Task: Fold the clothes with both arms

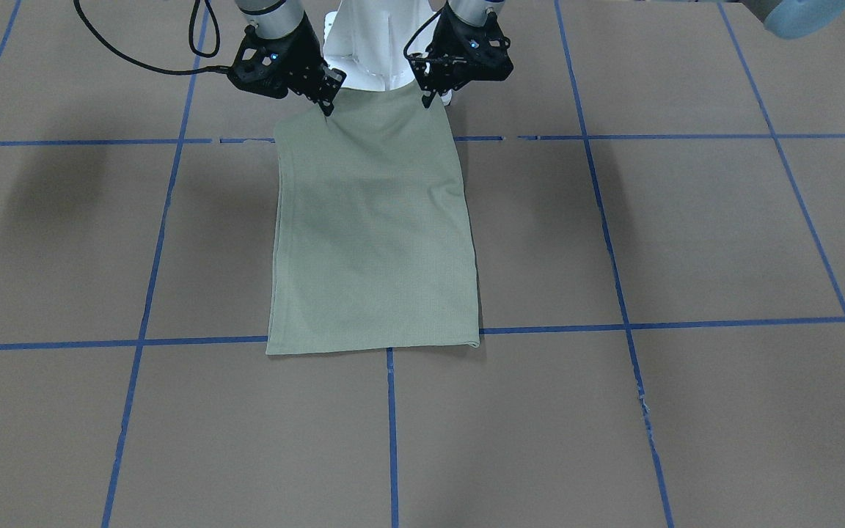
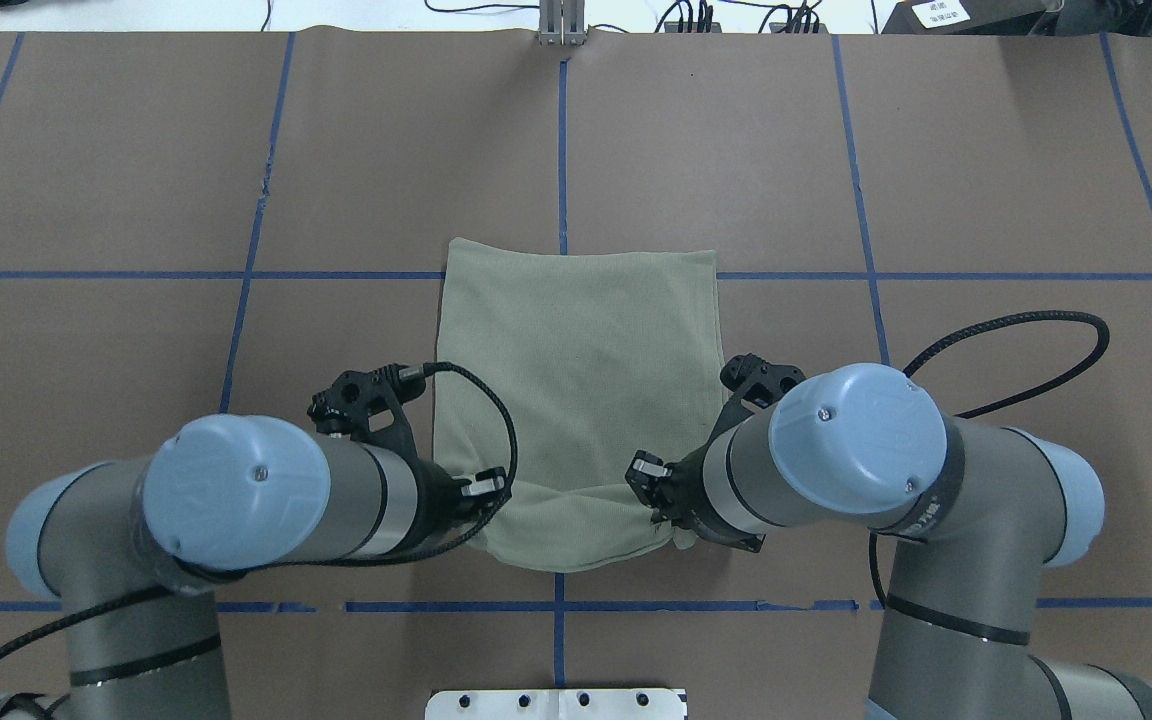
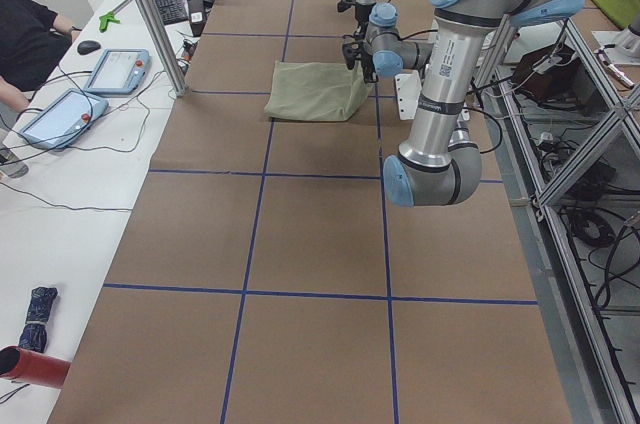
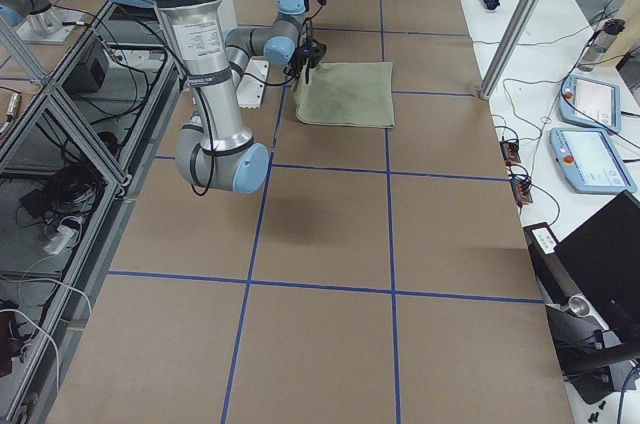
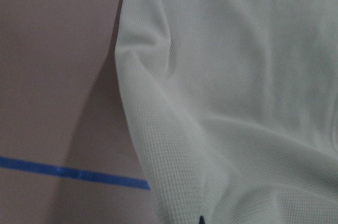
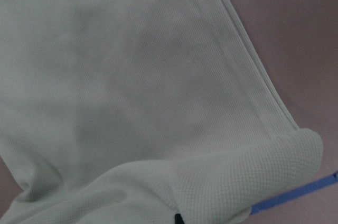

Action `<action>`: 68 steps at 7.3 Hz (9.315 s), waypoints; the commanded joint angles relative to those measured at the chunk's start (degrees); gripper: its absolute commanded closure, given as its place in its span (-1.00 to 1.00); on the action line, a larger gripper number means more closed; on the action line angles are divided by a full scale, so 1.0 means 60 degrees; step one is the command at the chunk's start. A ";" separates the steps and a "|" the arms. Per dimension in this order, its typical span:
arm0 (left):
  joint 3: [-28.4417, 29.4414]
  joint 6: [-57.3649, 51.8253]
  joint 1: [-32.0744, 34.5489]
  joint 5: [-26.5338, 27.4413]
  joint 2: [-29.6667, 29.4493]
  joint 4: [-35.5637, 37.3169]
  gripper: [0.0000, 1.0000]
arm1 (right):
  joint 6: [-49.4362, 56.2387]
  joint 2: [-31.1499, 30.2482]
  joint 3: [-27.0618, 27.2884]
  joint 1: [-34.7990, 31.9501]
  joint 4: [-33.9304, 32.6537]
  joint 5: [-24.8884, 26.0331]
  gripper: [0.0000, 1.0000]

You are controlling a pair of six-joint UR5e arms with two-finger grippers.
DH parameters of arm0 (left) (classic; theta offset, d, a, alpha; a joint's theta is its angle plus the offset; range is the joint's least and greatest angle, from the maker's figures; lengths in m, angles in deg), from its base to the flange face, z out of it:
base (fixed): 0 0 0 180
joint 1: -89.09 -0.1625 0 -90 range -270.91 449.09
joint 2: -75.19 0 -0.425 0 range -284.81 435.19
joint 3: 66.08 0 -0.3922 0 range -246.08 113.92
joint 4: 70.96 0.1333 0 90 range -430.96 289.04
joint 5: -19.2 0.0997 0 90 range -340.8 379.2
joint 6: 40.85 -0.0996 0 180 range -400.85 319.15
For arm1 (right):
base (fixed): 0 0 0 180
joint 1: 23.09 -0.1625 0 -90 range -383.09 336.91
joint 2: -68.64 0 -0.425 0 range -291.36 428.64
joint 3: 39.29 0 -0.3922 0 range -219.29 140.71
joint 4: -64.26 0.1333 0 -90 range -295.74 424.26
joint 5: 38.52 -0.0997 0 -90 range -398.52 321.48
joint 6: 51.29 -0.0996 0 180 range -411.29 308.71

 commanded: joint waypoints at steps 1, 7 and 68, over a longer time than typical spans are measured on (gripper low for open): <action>0.0886 -0.0567 0.1381 -0.0344 -0.0406 -0.0052 1.00 | 0.0028 0.0519 -0.0987 -0.0616 0.0088 0.0034 1.00; 0.2953 -0.0569 0.1986 -0.0359 -0.1315 -0.1122 1.00 | 0.0380 0.2860 -0.4587 -0.2285 0.1100 -0.0023 1.00; 0.3248 -1.4294 1.1391 -0.5779 0.5818 0.0372 -1.00 | 1.7138 -0.4283 -0.4463 -1.1911 -0.0218 -0.4916 -1.00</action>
